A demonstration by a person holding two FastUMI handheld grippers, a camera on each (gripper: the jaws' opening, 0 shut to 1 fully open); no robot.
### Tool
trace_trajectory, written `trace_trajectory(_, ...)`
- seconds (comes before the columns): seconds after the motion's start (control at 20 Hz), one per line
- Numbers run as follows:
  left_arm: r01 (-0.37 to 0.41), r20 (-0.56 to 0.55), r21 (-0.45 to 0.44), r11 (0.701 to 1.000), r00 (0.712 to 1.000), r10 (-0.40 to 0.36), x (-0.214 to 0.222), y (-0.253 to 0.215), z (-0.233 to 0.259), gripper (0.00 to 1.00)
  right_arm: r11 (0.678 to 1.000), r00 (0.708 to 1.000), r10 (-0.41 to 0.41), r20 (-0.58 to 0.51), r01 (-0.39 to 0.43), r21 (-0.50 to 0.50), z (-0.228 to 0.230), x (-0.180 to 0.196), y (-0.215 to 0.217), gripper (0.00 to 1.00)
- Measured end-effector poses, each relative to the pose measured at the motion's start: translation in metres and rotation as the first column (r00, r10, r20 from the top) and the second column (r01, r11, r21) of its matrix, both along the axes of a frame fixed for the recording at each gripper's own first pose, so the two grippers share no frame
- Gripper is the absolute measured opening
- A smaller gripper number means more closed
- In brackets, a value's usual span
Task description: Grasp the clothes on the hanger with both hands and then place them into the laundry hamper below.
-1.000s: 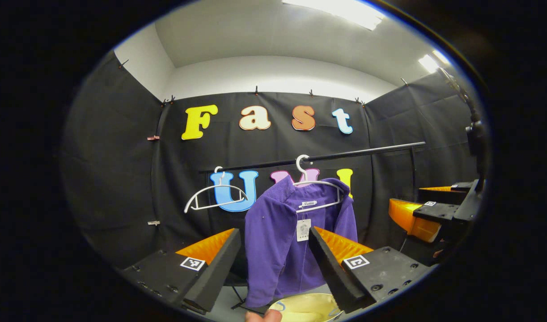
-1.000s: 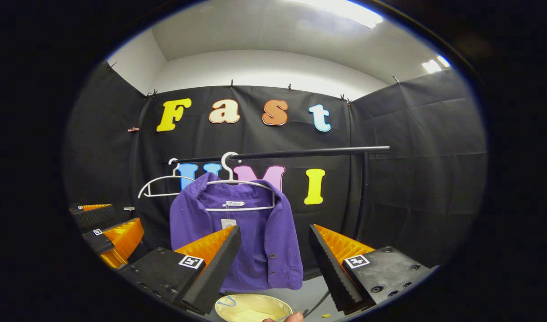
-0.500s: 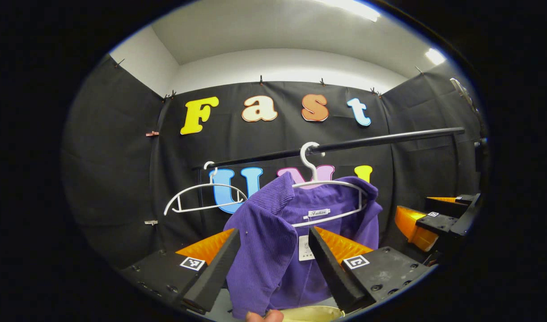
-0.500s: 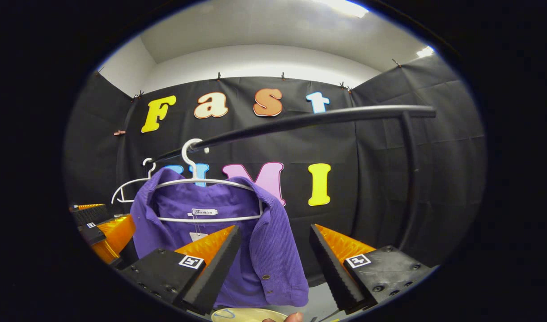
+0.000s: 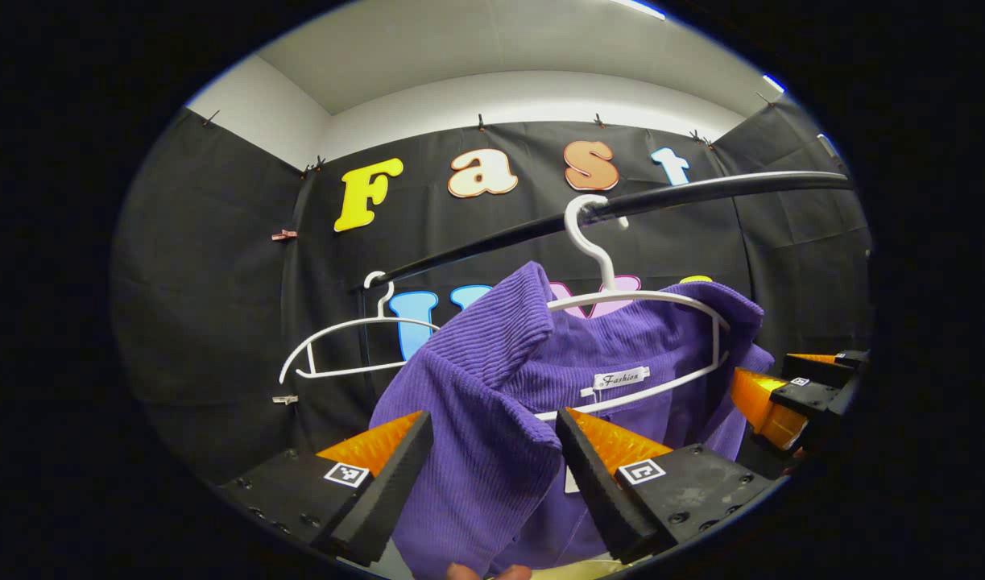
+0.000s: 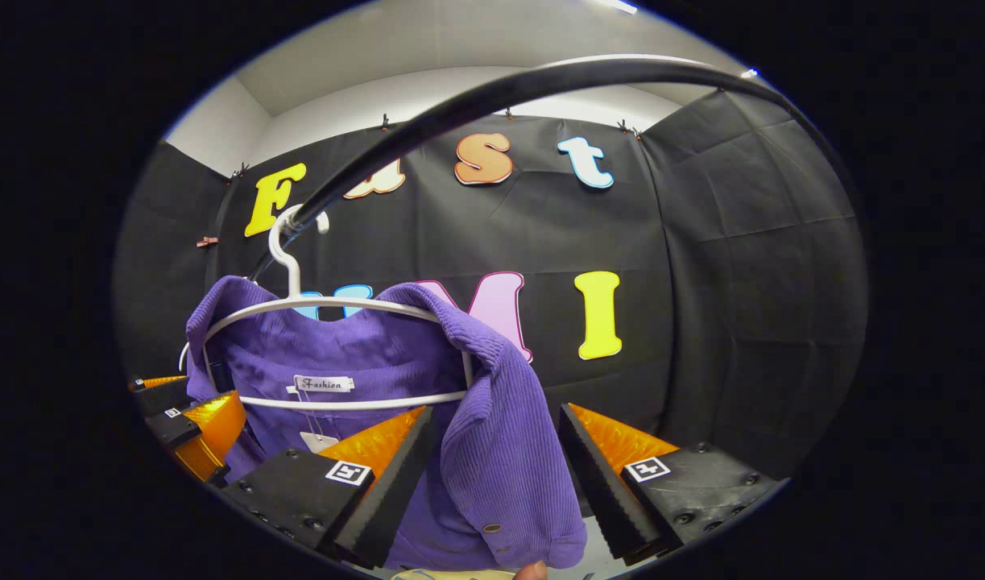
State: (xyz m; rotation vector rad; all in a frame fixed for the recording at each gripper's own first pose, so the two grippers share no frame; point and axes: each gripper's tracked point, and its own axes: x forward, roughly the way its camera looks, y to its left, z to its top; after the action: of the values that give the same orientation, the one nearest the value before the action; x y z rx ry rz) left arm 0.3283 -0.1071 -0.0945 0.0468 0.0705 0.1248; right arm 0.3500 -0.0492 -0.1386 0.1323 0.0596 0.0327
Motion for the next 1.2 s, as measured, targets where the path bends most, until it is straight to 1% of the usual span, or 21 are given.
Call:
trace_trajectory(0.05,-0.012,0.005,-0.001,1.0,1.0,0.012,0.003,0.003,-0.002,0.96,1.0,1.0,0.003,0.0,-0.003,-0.01,-0.004,0.005,0.002,0.98)
trace_trajectory(0.1,-0.018,0.009,-0.002,1.0,1.0,0.018,0.007,0.006,-0.003,0.9,1.0,1.0,0.007,0.002,-0.007,-0.018,-0.005,0.01,0.004,0.98)
trace_trajectory(0.15,-0.009,0.009,-0.005,1.0,1.0,0.009,0.01,0.004,-0.005,0.86,1.0,1.0,0.025,0.003,-0.025,-0.018,-0.006,0.015,0.009,0.92)
trace_trajectory(0.2,0.005,0.006,-0.003,1.0,1.0,-0.005,0.013,0.001,-0.007,0.75,0.998,0.999,0.052,0.006,-0.052,-0.02,-0.008,0.021,0.016,0.74)
trace_trajectory(0.25,0.009,0.006,0.008,1.0,1.0,-0.009,0.014,0.002,-0.007,0.67,0.994,0.995,0.102,0.002,-0.102,-0.03,-0.009,0.016,0.026,0.57)
trace_trajectory(0.35,-0.026,-0.002,0.038,0.999,1.0,0.026,0.015,0.015,-0.009,0.34,0.991,0.994,0.109,-0.02,-0.11,-0.076,-0.017,0.019,0.027,0.23)
trace_trajectory(0.4,-0.03,-0.004,0.044,0.999,1.0,0.03,0.016,0.017,-0.009,0.17,0.989,0.992,0.129,-0.008,-0.13,-0.067,-0.013,0.019,0.029,0.1)
trace_trajectory(0.45,-0.009,-0.006,0.037,0.999,1.0,0.009,0.018,0.012,-0.009,0.14,0.988,0.989,0.15,0.011,-0.149,-0.047,-0.007,0.016,0.031,0.07)
trace_trajectory(0.5,0.023,-0.019,0.02,1.0,1.0,-0.022,0.02,0.006,-0.011,0.08,0.987,0.988,0.153,0.017,-0.152,-0.051,-0.007,0.016,0.03,0.1)
trace_trajectory(0.55,0.055,-0.032,-0.003,0.998,0.998,-0.055,0.02,0.003,-0.015,0.07,0.987,0.988,0.15,0.027,-0.148,-0.062,-0.006,0.017,0.028,0.07)
trace_trajectory(0.6,0.068,-0.033,-0.024,0.997,0.997,-0.069,0.017,0.004,-0.014,0.05,0.987,0.988,0.148,0.042,-0.145,-0.067,-0.002,0.015,0.027,0.07)
trace_trajectory(0.65,0.074,-0.032,-0.044,0.996,0.997,-0.076,0.018,0.007,-0.014,0.06,0.988,0.987,0.148,0.06,-0.144,-0.063,0.004,0.014,0.025,0.07)
trace_trajectory(0.7,0.077,-0.042,-0.058,0.995,0.996,-0.079,0.019,0.009,-0.016,0.03,0.988,0.987,0.149,0.067,-0.145,-0.053,0.006,0.011,0.023,0.09)
trace_trajectory(0.75,0.085,-0.048,-0.067,0.994,0.995,-0.088,0.018,0.008,-0.017,0.05,0.989,0.987,0.147,0.07,-0.145,-0.042,0.007,0.01,0.021,0.05)
trace_trajectory(0.8,0.085,-0.048,-0.064,0.994,0.995,-0.088,0.018,0.008,-0.016,0.05,0.988,0.985,0.157,0.064,-0.157,-0.009,0.006,0.012,0.025,0.05)
trace_trajectory(0.85,0.077,-0.05,-0.053,0.996,0.996,-0.079,0.016,0.012,-0.015,0.05,0.983,0.983,0.175,0.053,-0.177,0.047,0.004,0.012,0.028,0.04)
trace_trajectory(0.9,0.071,-0.056,-0.04,0.997,0.996,-0.073,0.016,0.014,-0.014,0.05,0.972,0.981,0.192,0.036,-0.195,0.129,0.003,0.01,0.031,0.04)
trace_trajectory(1.0,0.075,-0.061,-0.025,0.997,0.995,-0.077,0.015,0.013,-0.009,0.03,0.945,0.977,0.215,0.017,-0.212,0.25,-0.002,0.014,0.027,0.04)
trace_trajectory(1.2,0.077,-0.071,-0.019,0.997,0.994,-0.079,0.012,0.014,-0.002,0.05,0.885,0.961,0.274,0.043,-0.269,0.38,-0.002,0.022,0.023,0.04)
